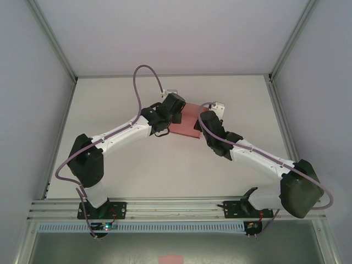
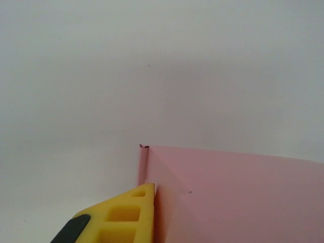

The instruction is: Assemble paper box

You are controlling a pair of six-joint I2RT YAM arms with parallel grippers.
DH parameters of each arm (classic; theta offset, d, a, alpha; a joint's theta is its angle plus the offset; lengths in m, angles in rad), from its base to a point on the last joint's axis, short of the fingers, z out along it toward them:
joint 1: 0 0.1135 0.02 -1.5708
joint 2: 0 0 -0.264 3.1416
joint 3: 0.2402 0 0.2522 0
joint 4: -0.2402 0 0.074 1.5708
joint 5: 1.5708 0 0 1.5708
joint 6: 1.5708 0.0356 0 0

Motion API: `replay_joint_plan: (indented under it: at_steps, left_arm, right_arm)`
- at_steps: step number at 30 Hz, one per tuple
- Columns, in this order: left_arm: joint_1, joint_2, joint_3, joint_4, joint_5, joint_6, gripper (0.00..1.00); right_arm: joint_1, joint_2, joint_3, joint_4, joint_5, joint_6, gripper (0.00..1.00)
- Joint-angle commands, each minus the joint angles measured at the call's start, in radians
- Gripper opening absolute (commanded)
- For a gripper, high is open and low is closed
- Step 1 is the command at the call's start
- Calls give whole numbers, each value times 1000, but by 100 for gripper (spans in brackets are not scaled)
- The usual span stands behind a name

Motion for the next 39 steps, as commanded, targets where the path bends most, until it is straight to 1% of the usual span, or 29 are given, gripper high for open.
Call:
replay_joint_plan:
  at_steps: [1,2,5,8,11,14,17,20,24,26,29,31,33,35,38,39]
  left_arm:
    - [12,10,-36,51,-27,-107,11]
    - [10,18,-41,55,-26,-100,11]
    - [7,35,-78,98,27,-42,13]
    - [8,52,-122,119,45,-41,15]
    - [5,66,-174,182,70,-39,15]
    - [4,85,-200,216,128,-39,14]
    - [-5,89,-225,245,124,-29,14]
    - [-23,80,-256,277,111,-9,14]
    - [-46,82,-318,357,132,10,16]
    - [-59,83,-351,380,112,-1,16]
    - [-66,78,-412,438,130,-18,16]
    - [-73,70,-450,463,127,-15,16]
    - [-77,62,-486,479,145,-20,17]
    - [-77,57,-488,477,185,-47,17]
    - [-77,50,-431,428,237,-93,16]
    - [-77,47,-404,409,239,-109,16]
  right_arm:
    - [3,26,4,132,110,167,4]
    - [3,39,8,133,97,166,5]
    - [1,84,6,127,78,118,7]
    - [0,113,-74,257,79,84,4]
    - [-3,143,-145,404,50,18,3]
    - [-3,165,-170,389,24,12,2]
    - [1,169,-229,454,-7,3,1]
    - [9,143,-284,476,-8,-14,1]
    - [24,137,-330,523,-6,-55,1]
    - [27,139,-347,535,-8,-62,2]
    - [34,145,-375,585,-29,-105,1]
    - [36,139,-385,582,-43,-139,1]
    - [38,132,-407,586,-33,-139,1]
    - [38,131,-422,601,-25,-126,1]
    - [41,126,-405,570,-50,-74,0]
    - [42,126,-392,550,-58,-59,0]
